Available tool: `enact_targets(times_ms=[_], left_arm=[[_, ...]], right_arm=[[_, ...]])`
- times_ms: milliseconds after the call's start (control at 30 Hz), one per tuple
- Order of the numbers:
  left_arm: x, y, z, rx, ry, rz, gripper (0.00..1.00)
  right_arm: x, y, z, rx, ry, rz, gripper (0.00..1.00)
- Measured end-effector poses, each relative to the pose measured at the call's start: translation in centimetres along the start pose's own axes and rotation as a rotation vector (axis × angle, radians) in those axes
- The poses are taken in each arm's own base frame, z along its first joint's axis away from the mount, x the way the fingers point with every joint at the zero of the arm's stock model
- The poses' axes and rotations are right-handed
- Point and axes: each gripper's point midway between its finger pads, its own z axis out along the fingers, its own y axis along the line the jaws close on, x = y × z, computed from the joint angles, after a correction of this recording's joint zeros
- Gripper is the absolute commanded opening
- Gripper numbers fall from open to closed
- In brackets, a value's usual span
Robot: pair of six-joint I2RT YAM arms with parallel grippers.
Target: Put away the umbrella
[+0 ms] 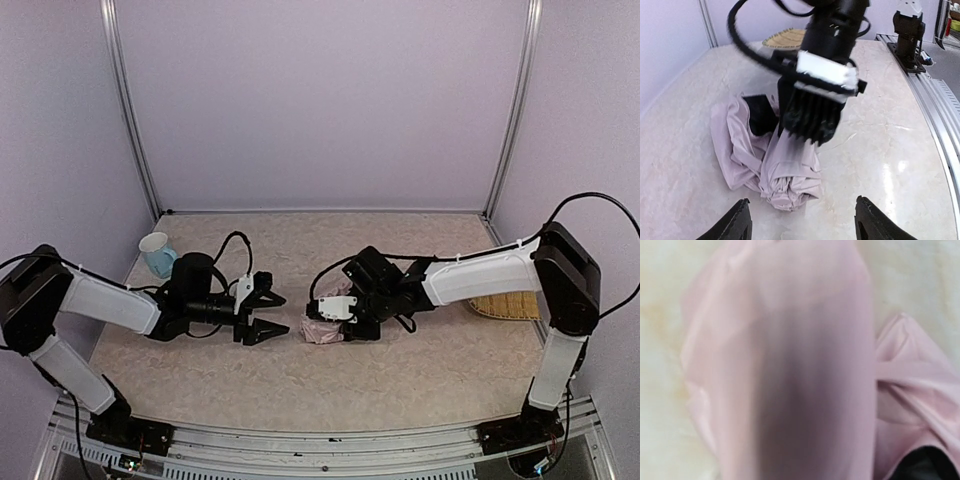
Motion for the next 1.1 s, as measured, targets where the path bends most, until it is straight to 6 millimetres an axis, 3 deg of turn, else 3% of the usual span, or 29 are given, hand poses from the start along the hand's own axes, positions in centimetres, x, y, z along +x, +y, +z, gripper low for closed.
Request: enact_targets(times_ms=[100, 200, 400, 533, 733, 833, 933, 1100], left_arm=[[-1.7, -1.7, -0.6, -0.014, -0.039, 0.148, 0.66], [-2.6, -4.3, 0.9, -0.02, -0.008, 0.322, 0.7], [-0.4, -6.3, 3.1, -0.043, 0.119, 0.494, 0.72], [1.6, -6.4, 4.9, 0.002, 0.199, 0.507, 0.71], [1.7, -6.4, 5.7, 0.026, 0.207, 0.509, 0.75], [2.7, -6.0, 6.6, 0.033, 0.247, 0.496, 0.76], [4.0, -4.8, 8.7, 0.036, 0.319, 0.468, 0.69], [4.5, -4.4, 10.0, 0.058, 0.386, 0.392, 0.38]], right_arm=[[-0.5, 1.0, -0.2, -0.115, -0.011, 0.039, 0.25], [-1.3, 3.1, -0.4, -0.297, -0.033, 0.087, 0.26], [-0.9, 6.1, -1.0, -0.573, -0.056, 0.206, 0.26], [-1.3, 6.0, -1.0, -0.64, -0.082, 0.256, 0.28], [-1.3, 5.3, -1.0, -0.721, -0.141, 0.344, 0.27], [-1.3, 5.2, -0.8, -0.75, -0.158, 0.376, 0.28], [-1.3, 5.0, -0.7, -0.764, -0.161, 0.404, 0.32], [-0.7, 4.9, -0.6, -0.765, -0.17, 0.46, 0.51]])
